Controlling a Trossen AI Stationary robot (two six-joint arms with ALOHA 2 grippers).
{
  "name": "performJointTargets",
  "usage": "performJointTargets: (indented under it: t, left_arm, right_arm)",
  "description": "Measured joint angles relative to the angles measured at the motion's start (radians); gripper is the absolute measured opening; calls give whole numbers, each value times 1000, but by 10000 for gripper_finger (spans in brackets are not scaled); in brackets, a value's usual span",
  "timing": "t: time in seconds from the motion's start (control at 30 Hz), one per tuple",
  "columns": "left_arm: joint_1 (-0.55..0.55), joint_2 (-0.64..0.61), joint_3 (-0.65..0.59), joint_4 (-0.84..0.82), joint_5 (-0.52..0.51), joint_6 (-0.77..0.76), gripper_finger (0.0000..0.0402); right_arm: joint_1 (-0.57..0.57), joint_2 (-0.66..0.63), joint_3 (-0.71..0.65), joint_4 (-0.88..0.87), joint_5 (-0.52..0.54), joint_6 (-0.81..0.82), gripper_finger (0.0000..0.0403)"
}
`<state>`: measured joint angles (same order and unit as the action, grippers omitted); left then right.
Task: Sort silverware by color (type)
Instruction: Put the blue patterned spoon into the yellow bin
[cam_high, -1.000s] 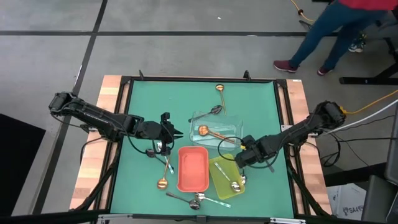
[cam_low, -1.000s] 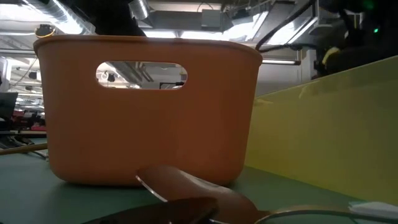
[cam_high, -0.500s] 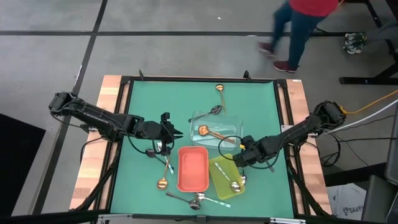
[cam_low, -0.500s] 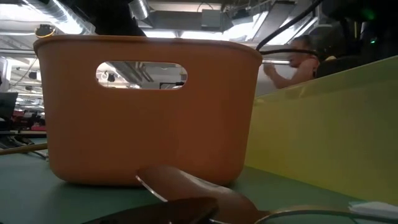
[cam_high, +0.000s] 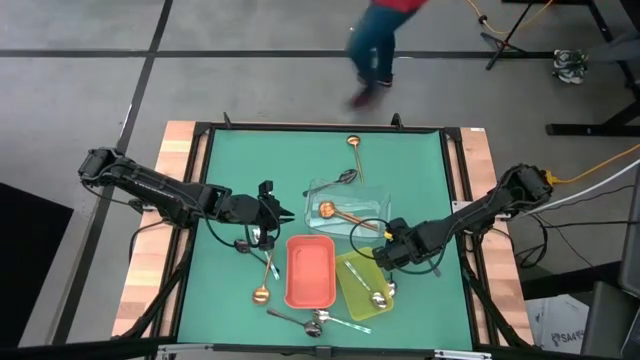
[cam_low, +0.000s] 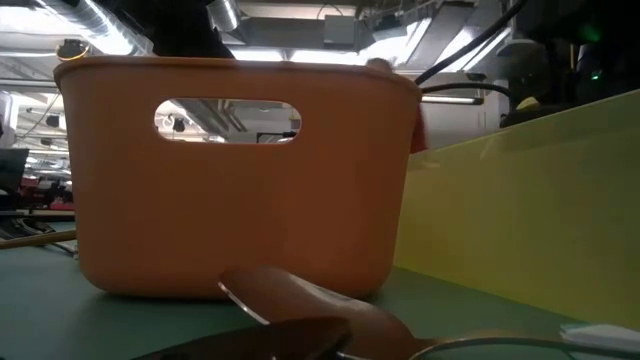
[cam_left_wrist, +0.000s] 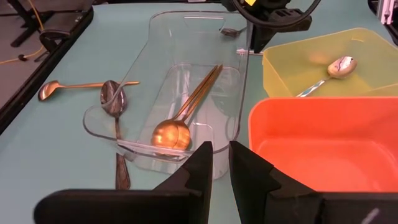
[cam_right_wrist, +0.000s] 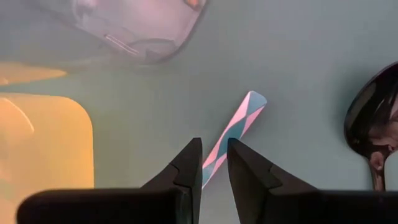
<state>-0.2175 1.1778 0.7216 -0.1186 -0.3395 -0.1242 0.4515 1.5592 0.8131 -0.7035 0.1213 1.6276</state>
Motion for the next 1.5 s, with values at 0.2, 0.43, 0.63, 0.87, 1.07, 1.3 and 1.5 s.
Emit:
performJointTargets:
  t: [0.2,0.43,0.63,0.87,1.07,1.3,1.5]
  left_arm:
    - [0,0,0,0,0,0,47]
    - [0,0,0,0,0,0,47]
    - [0,0,0,0,0,0,47]
    - [0,0,0,0,0,0,47]
    - [0,0,0,0,0,0,47]
    - [0,0,0,0,0,0,47]
    - [0,0,0,0,0,0,47]
  right_arm:
    - [0,-3,0,0,-3,0,69]
    - [0,-17,25,-59,-37,25,69]
    - [0,-15,27,-43,-20,46,69]
    - [0,-15,27,-54,-15,70,69]
    - [0,-15,27,-53,-9,71,69]
    - [0,23,24,-40,-17,79,69]
    - [0,63,25,-20,-28,78,69]
